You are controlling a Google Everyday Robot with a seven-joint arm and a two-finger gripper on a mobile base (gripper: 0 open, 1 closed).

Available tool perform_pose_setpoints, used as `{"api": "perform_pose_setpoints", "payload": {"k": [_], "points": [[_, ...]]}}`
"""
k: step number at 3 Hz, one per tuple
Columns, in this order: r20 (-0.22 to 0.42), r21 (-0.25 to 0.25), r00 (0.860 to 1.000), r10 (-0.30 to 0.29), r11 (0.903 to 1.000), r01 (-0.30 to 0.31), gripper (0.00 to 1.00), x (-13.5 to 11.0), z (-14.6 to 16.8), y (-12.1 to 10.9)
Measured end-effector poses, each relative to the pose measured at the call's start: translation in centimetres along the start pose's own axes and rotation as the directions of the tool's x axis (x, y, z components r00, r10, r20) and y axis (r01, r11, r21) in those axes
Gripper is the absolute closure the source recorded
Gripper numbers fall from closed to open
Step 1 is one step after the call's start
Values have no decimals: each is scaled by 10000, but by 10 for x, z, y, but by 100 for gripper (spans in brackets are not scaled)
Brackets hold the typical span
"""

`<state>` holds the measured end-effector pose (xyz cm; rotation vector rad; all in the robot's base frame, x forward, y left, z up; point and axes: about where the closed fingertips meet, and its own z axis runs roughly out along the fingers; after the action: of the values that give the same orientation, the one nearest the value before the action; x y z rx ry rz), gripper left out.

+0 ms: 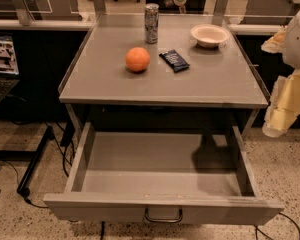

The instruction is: Place orange into top drawer

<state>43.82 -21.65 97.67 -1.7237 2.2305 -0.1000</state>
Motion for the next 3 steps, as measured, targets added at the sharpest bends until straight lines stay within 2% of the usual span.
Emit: {"api": "perform_pose_setpoints", "payload": {"k": [1,2,3], "points": [[0,0,10000,0,10000,0,0,0,0,0],[472,116,9987,203,9997,-209,0,-26,10,-3],[1971,-63,9732,1183,9928,-1194,0,-79,35,-24]]}}
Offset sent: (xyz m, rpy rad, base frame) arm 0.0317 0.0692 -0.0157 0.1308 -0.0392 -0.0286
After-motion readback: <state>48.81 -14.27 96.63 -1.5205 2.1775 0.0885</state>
